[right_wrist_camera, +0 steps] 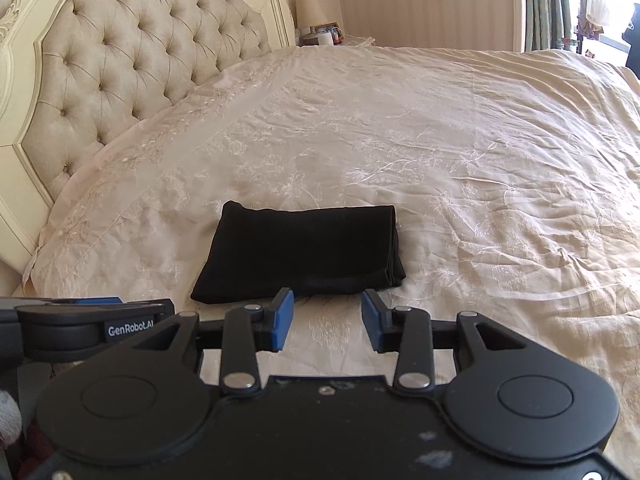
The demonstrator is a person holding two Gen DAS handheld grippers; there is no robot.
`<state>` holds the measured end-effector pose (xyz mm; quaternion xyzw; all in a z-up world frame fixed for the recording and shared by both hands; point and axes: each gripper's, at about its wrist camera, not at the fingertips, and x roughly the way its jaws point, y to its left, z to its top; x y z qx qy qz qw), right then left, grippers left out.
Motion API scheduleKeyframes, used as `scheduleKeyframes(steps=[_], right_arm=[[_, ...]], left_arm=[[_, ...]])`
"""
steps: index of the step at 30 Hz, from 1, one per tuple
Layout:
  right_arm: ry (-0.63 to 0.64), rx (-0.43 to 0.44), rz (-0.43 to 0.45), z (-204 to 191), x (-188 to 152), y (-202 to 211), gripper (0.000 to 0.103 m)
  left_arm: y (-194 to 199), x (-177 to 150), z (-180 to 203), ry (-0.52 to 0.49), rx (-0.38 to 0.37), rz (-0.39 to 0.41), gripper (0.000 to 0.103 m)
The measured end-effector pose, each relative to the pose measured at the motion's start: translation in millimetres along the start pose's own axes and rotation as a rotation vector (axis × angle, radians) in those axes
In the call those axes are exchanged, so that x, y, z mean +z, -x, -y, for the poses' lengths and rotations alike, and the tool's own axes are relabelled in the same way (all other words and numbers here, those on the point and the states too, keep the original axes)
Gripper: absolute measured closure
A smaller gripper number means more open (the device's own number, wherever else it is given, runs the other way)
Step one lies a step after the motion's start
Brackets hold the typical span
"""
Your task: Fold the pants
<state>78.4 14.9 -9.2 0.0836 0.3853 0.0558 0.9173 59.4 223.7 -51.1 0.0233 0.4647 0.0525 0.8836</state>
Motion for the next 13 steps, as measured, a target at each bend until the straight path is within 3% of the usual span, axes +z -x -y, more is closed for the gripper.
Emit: scheduleKeyframes(steps=[13], right_arm=[[-0.008,-0.002,-0.002,2.0,-0.5,1.3,0.062]], left_arm=[[2.2,-4.5,4.7,-0.023,-0.002,-0.003,0.056]])
